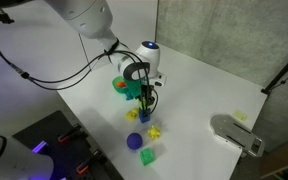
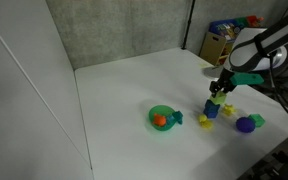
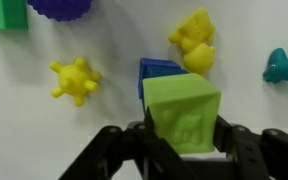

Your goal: Put the two green blocks onto the blue block on the left

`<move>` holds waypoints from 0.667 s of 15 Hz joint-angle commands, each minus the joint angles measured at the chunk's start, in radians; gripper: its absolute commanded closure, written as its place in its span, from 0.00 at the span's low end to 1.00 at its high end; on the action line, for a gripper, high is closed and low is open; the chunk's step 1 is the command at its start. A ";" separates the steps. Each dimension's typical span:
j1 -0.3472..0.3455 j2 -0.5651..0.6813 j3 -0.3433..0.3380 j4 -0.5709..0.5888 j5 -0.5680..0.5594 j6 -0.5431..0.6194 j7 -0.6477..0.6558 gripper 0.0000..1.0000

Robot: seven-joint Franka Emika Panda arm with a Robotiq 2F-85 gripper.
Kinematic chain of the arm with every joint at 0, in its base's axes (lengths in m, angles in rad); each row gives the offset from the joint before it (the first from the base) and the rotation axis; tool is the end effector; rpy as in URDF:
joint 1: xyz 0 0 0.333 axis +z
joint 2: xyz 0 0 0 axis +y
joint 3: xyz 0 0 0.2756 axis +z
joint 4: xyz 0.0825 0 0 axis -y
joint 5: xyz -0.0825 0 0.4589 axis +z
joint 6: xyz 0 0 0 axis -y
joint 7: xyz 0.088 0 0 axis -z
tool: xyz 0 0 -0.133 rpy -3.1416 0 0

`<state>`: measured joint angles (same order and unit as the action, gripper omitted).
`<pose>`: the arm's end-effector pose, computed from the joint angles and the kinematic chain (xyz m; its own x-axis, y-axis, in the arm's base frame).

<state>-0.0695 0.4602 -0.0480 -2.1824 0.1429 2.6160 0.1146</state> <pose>0.5684 -0.0717 0.0448 0.9384 -0.3439 -0.0329 -0.3451 -0.9376 -0.0436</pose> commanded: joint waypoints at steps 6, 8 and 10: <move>0.026 0.059 -0.011 0.036 -0.003 0.067 0.044 0.20; 0.013 0.052 0.000 0.029 0.008 0.064 0.026 0.13; -0.006 0.030 0.019 0.017 0.023 0.047 -0.003 0.00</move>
<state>-0.0524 0.5144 -0.0519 -2.1621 0.1435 2.6831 0.1363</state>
